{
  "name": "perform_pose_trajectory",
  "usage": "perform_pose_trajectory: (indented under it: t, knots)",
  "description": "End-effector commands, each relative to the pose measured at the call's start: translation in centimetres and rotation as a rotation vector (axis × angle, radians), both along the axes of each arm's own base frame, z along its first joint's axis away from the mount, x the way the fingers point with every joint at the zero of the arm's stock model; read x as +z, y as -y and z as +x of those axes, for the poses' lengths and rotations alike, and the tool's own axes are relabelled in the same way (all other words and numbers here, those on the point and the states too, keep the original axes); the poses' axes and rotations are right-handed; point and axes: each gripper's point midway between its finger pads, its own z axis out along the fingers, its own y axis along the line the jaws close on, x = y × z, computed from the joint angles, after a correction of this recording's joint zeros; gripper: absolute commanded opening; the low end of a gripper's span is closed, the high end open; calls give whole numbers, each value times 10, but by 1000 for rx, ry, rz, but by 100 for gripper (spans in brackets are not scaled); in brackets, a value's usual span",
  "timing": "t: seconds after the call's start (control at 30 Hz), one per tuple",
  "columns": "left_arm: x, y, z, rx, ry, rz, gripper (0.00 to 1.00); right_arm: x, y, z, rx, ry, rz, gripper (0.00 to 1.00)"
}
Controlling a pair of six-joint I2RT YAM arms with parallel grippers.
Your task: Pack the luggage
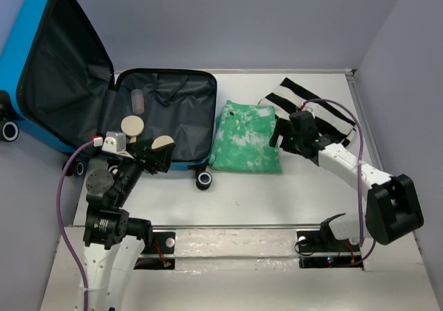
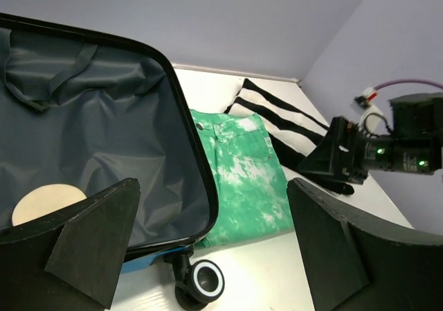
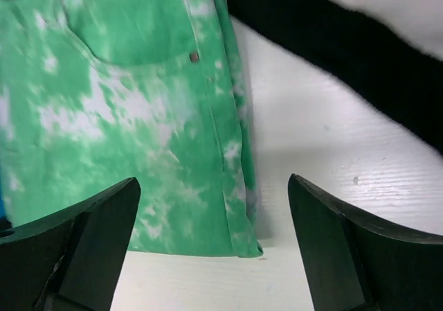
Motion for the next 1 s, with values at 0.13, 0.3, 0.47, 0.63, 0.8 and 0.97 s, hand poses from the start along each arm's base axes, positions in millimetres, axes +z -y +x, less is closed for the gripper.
perform_pose_trajectory:
  t: [0.13, 0.3, 0.47, 0.63, 0.8, 0.97]
  knots:
    - [-16, 29, 8, -152, -92, -74, 99, -72, -27, -11, 110, -155, 45, 66]
    - [-30, 67, -9, -382, -157, -235, 99, -96, -24, -32, 78, -212, 82, 9]
    - [-46, 95, -20, -421, -230, -241, 90, -110, -31, -110, 122, -253, 177, 7]
    - [-103, 135, -27, -372, -430, -211, 81, -68, -64, -152, 212, -210, 271, 7]
    - [-163, 171, -52, -303, -596, -100, 83, -52, -73, -179, 256, -224, 321, 7]
    - [-198, 177, -44, -151, -688, -88, 89, -50, -81, -193, 296, -230, 329, 50]
